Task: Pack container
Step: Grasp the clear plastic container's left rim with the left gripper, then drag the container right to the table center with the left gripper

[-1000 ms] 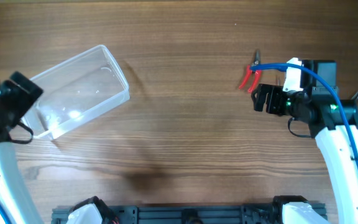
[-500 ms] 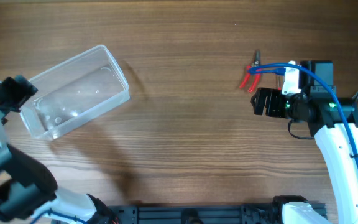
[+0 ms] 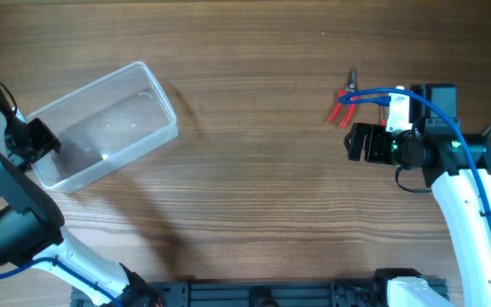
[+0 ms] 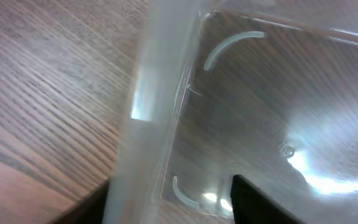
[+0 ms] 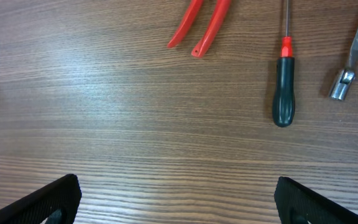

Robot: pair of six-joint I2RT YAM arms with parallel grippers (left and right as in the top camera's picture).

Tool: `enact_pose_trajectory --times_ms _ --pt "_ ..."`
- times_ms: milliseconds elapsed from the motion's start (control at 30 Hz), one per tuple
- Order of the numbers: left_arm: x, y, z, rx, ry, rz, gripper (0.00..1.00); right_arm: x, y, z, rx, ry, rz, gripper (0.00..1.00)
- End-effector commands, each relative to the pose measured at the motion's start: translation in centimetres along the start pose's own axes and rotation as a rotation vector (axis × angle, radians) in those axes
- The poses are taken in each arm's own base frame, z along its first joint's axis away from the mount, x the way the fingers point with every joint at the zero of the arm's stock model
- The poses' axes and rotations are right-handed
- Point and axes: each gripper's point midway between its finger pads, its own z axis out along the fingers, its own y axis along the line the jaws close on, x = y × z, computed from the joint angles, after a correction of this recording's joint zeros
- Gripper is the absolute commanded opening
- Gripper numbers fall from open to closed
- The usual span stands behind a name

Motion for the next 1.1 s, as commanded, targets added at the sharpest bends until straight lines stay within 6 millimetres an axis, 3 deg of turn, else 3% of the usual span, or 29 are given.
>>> enact_pose_trajectory --times_ms 0,133,267,400,600,733,867,967,1067 --pt "-0.4 0.0 -0.1 0.014 -0.007 -0.005 0.45 -0.8 -0.1 -0.4 0.018 -0.020 -0.010 0.99" --pt "-0.2 0.0 -0.1 0.013 0.001 -0.004 0.39 -0.8 -0.1 -0.4 0.018 -0.020 -0.010 0.99" --pt "0.0 0.0 -0.1 0.012 0.010 -0.004 0.16 -0.8 -0.1 -0.4 0.018 -0.020 -0.010 0.99" --pt "0.2 0.0 -0.1 0.011 0.016 -0.003 0.05 -0.8 -0.1 -0.4 0.018 -0.020 -0.011 0.99" --pt "0.1 0.0 -0.1 0.013 0.012 -0.003 0.04 -0.8 -0.1 -0.4 0.018 -0.020 -0.011 0.99" --pt "0.0 -1.7 -1.0 0.055 -0.010 0.025 0.04 -0.9 -0.7 -0.6 0.052 -0.030 0.001 0.99" --pt "0.5 -6.6 -4.5 0.126 -0.102 0.170 0.04 -2.0 -2.4 -2.4 0.164 -0.108 0.068 1.00" --pt "2.0 -11.3 -7.9 0.156 -0.186 0.303 0.04 -3.6 -2.7 -4.8 0.196 -0.193 0.090 1.00" --pt "5.8 -17.7 -10.8 0.220 -0.239 0.480 0.04 -4.5 -2.4 -5.9 0.191 -0.233 0.088 1.00"
